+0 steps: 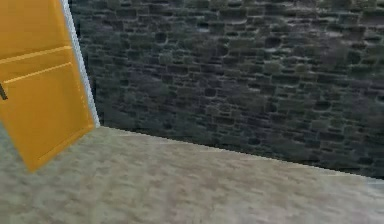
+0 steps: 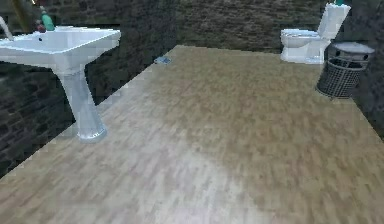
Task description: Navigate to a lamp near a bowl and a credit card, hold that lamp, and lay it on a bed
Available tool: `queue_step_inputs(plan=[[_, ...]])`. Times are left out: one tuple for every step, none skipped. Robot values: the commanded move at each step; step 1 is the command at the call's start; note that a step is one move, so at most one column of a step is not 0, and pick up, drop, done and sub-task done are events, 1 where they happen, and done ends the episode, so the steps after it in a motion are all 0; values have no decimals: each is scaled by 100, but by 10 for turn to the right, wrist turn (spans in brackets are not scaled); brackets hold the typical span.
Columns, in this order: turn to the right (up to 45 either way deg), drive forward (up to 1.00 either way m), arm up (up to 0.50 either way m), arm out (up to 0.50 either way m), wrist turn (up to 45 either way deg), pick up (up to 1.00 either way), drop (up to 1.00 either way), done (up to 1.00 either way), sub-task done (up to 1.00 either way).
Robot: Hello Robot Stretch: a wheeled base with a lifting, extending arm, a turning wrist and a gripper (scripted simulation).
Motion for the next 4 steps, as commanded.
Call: queue_step_inputs(plan=[[0, 5, 0, 0, 0, 0, 0, 0, 0], [-450, 0, 0, 0, 0, 0, 0, 0, 0], [-180, 0, 0, 0, 0, 0, 0, 0, 0], [-30, 0, 0, 0, 0, 0, 0, 0, 0]])
